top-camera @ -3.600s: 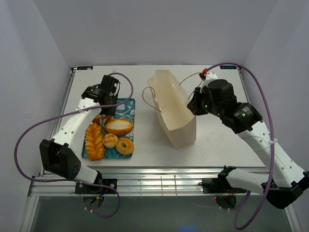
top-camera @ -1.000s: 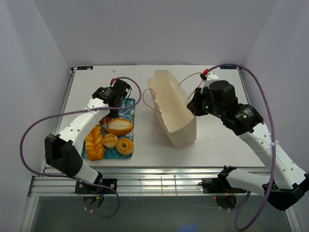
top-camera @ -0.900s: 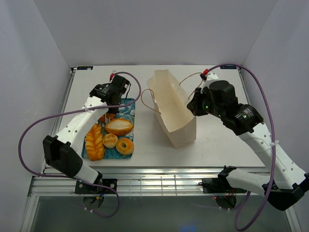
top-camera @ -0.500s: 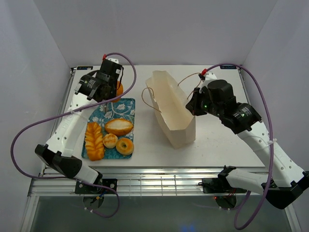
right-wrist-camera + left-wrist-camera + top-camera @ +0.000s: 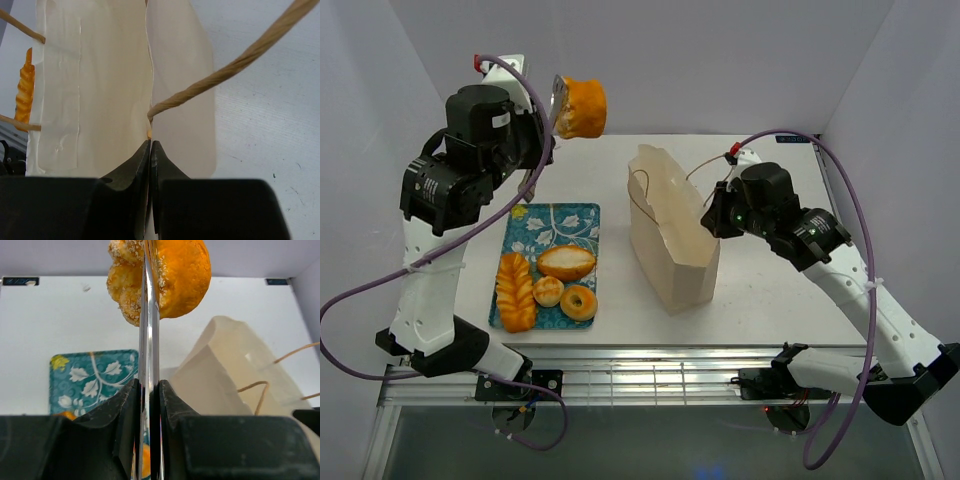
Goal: Place the fake bread into the paper bag
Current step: Pick up the fake bread from the plate.
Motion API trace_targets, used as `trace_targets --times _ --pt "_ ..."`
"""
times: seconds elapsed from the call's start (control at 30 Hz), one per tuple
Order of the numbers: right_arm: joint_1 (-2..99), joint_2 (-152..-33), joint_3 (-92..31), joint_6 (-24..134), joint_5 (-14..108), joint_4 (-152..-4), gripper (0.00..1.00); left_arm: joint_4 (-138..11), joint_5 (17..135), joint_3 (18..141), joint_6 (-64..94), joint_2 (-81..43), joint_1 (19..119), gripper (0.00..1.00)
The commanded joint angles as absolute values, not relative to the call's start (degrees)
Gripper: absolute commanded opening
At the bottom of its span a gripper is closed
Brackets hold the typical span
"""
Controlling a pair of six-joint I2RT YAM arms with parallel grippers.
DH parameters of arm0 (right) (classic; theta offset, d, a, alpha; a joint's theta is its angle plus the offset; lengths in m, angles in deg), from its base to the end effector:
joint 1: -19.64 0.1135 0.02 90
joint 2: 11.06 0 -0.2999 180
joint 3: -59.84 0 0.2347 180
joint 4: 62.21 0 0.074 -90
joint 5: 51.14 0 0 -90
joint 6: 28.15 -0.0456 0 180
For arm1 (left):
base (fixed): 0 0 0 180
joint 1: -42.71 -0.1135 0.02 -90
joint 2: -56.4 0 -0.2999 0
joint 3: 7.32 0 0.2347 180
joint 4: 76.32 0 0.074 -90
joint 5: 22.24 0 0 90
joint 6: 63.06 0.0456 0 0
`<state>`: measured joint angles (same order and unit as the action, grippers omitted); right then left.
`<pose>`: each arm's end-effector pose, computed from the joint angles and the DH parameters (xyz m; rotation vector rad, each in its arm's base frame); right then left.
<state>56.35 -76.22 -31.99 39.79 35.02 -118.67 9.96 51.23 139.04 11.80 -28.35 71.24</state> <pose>0.1681 0.1216 0.4316 -0.2312 2.1247 0.5455 0.1917 -0.0894 0.5695 0.0477 1.9877 -0.2051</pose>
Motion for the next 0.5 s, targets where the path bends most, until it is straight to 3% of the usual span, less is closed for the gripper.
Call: trace_targets --times 0.0,0.47 --pt "56.12 -76.71 -33.20 39.70 35.35 -116.05 0.08 4.77 59.05 142.40 9.28 -26.75 71.45 0.00" --pt "56.20 -77.77 -32.93 39.44 34.38 -115.34 0.08 -12.19 80.41 136.00 -1.71 -23.58 71.45 0.00"
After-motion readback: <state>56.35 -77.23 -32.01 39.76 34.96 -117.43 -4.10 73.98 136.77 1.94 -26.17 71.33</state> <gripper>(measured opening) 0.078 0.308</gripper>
